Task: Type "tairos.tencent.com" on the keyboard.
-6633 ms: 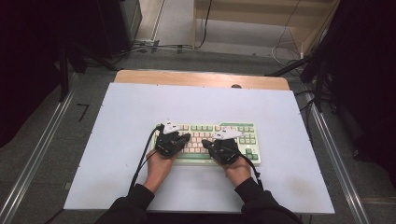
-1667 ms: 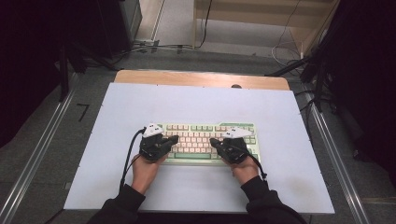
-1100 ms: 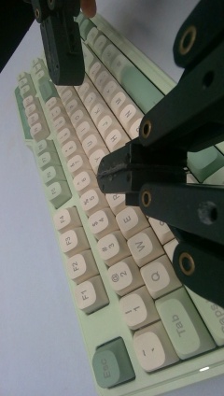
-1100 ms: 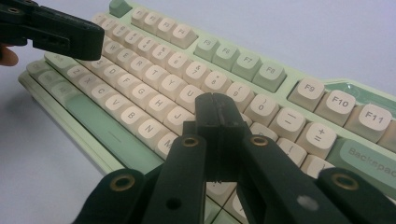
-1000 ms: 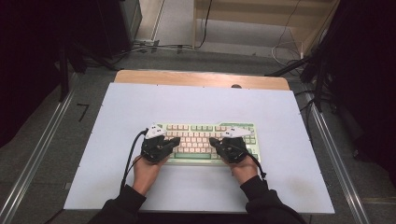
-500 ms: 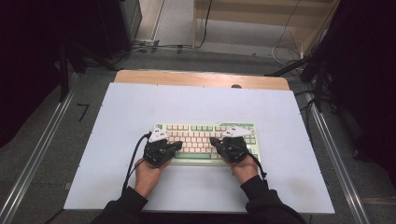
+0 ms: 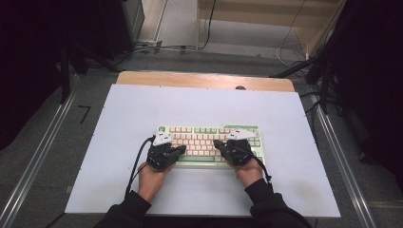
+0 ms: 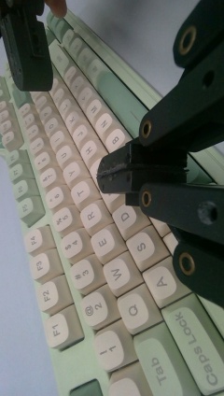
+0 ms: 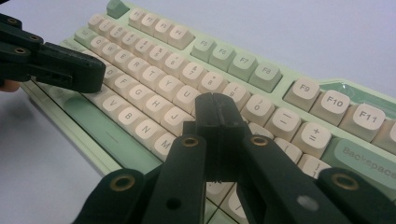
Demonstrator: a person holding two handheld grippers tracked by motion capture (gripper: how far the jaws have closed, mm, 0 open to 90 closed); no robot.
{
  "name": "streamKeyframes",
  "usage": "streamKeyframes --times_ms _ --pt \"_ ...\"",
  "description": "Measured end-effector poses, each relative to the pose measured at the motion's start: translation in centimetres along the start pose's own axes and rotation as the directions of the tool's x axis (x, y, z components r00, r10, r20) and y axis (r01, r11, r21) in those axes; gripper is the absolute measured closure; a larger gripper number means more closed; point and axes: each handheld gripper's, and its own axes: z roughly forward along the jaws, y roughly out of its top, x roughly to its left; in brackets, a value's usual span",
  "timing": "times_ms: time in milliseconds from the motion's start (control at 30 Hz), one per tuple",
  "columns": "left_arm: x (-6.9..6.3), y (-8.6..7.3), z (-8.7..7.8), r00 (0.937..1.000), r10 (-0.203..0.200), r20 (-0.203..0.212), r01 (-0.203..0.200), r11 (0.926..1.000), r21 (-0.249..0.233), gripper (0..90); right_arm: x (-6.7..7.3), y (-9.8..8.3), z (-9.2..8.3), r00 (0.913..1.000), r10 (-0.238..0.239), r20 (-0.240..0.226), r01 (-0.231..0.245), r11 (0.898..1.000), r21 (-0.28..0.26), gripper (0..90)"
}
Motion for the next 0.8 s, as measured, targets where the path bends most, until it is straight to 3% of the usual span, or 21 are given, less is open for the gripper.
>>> streamKeyframes --times_ms 233,600,800 --pt "-0.22 -0.19 0.28 1.0 0.009 -0.002 -0.009 0.9997 0.022 90.0 0.03 -0.03 0.01 1.0 -0.001 0.0 0.001 1.0 0.002 87.9" --pt "0.14 0.13 -0.41 1.0 -0.004 -0.009 0.004 0.9985 -0.055 90.0 -0.03 -0.03 0.21 1.0 0.001 0.006 -0.001 1.0 0.0 87.9" --pt "0.67 0.16 -0.4 0.9994 -0.018 -0.028 0.016 0.9981 -0.06 90.0 -0.04 -0.02 0.8 0.9998 0.004 0.017 -0.004 1.0 -0.002 87.9"
